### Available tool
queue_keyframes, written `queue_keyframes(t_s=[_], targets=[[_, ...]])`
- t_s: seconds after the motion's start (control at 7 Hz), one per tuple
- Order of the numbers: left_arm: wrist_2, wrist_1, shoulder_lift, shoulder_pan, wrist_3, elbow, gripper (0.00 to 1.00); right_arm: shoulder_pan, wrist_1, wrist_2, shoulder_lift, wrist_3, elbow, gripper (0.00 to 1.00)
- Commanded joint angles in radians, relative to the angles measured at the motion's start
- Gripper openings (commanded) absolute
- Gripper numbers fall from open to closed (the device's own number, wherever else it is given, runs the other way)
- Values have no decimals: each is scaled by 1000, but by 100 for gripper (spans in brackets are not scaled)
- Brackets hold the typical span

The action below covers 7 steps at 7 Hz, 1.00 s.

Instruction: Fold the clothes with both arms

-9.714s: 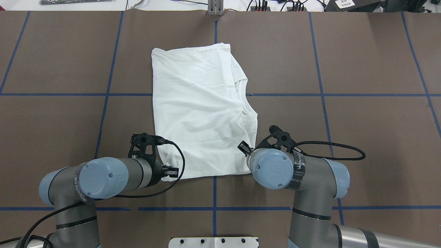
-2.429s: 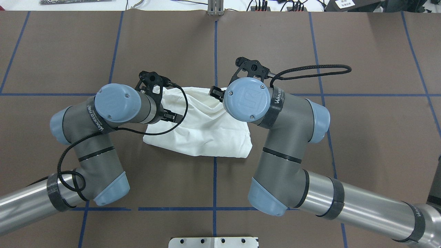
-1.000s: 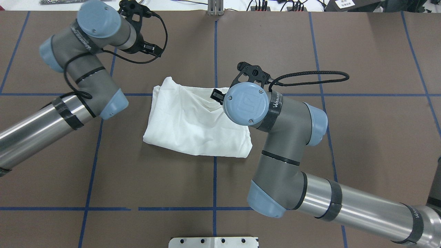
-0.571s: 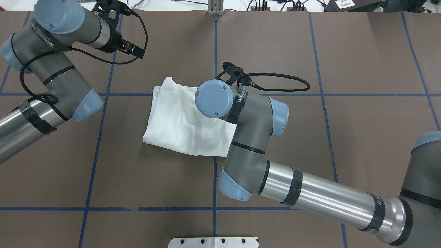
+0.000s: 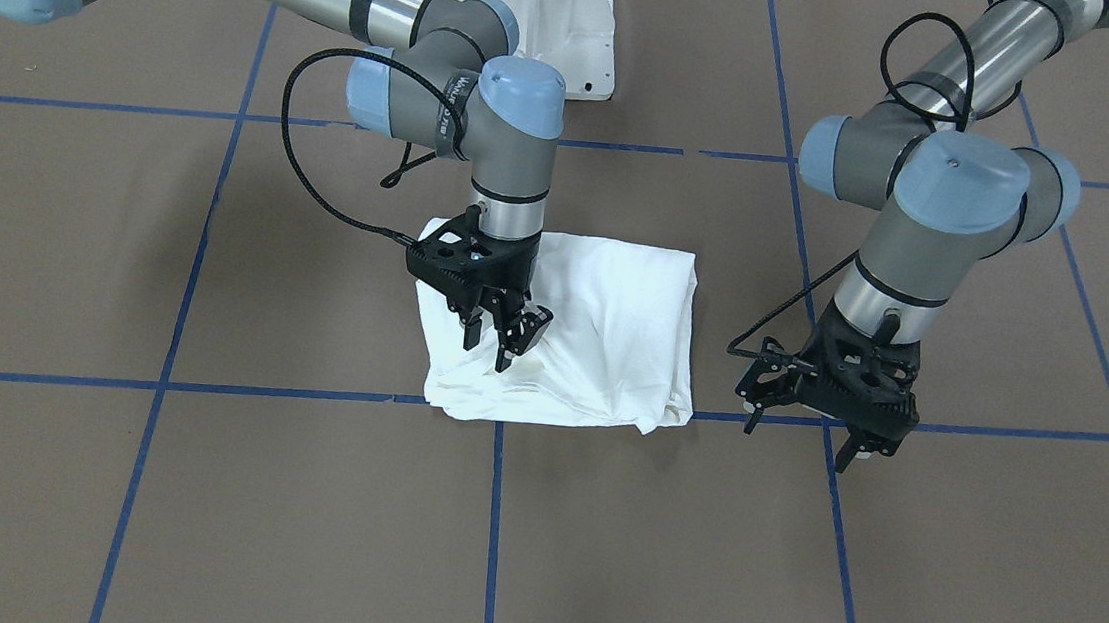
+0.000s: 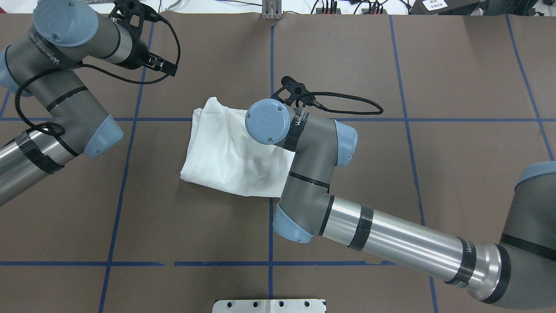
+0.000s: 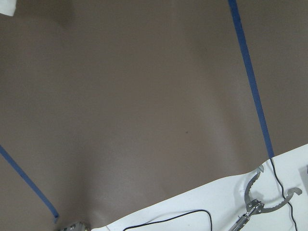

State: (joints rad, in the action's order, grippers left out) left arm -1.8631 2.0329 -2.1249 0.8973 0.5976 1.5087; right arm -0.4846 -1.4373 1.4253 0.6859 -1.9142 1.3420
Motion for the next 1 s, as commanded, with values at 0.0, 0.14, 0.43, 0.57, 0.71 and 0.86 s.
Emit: queue_keyframes(t_s=[0.0, 0.14, 0.43, 0.57, 0.71, 0.86], targets=[[1, 1, 11, 0, 4, 13, 100, -8, -2, 0, 0, 0, -17, 26], [1, 1, 13, -1, 4, 13, 100, -9, 0, 0, -3, 0, -17, 0], [1, 1, 13, -1, 4, 15, 100, -18, -5, 0, -2, 1, -17, 0], [1, 1, 13, -1, 5, 15, 100, -31, -40, 0, -2, 4, -17, 0], [1, 1, 13, -1, 5, 15, 100, -41, -75, 0, 3, 9, -20, 0], [1, 12, 14, -1, 11, 13, 100, -48, -78, 0, 3, 9, -56, 0]])
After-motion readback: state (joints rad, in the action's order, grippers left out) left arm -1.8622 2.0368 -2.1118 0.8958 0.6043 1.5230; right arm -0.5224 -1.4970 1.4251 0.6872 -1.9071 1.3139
